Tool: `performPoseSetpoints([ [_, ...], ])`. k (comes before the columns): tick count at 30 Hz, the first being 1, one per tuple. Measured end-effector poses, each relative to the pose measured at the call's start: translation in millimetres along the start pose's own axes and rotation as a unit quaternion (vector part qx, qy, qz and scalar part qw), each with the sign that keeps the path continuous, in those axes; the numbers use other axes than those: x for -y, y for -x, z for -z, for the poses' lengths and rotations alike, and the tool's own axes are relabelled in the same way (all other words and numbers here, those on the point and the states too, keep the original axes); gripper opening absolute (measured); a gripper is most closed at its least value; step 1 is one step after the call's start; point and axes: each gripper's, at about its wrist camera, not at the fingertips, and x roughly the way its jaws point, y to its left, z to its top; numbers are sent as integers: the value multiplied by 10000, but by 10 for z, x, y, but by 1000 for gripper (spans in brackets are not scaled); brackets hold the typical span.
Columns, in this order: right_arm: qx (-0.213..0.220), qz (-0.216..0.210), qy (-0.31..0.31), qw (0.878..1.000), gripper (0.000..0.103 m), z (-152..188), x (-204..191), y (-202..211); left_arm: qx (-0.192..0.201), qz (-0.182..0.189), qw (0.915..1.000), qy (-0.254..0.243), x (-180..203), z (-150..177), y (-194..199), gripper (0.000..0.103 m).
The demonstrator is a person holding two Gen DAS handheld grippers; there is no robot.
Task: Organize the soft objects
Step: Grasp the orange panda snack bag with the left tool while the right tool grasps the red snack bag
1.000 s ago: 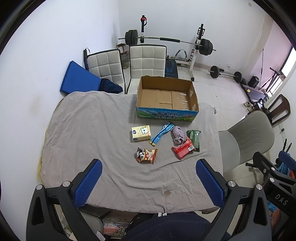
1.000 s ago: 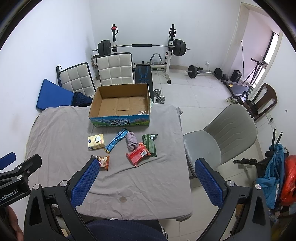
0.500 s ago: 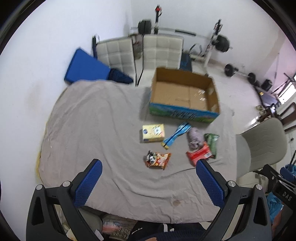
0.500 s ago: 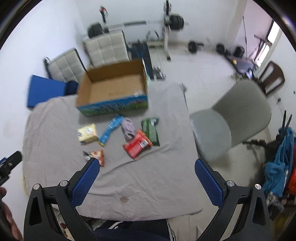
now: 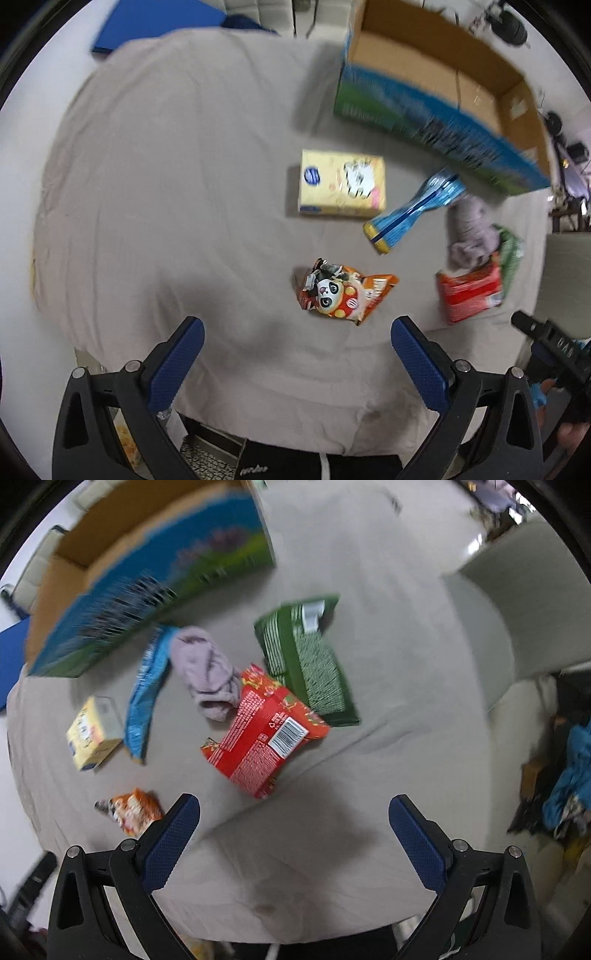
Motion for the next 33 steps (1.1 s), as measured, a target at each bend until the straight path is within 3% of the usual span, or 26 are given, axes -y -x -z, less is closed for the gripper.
performPoseSetpoints([
  [8,-479,-241,-376,9979,102,-180,-93,-615,-589,91,9963,-619,324,-124,-805,103],
  [14,-646,-437,-676,9947,93,-209,-156,-871,-693,2,9938,-871,503,-165,-1144,103],
  [16,-653,-414,-719,9944,87,-212,-194,-938,-709,0,9932,-920,537,-179,-1234,97],
  [18,-702,-423,-712,9941,75,-225,-244,-1006,-769,22,9914,-1055,582,-172,-1342,82],
  [20,-721,-441,-692,9940,67,-223,-290,-1049,-818,-27,9897,-1170,624,-168,-1441,78],
  [24,-664,-238,-581,9958,56,-284,-438,-1047,-702,37,9911,-1129,635,-162,-1482,72],
  [33,-583,112,44,9982,50,4,-668,-843,-609,153,9934,-962,525,-143,-1252,65],
])
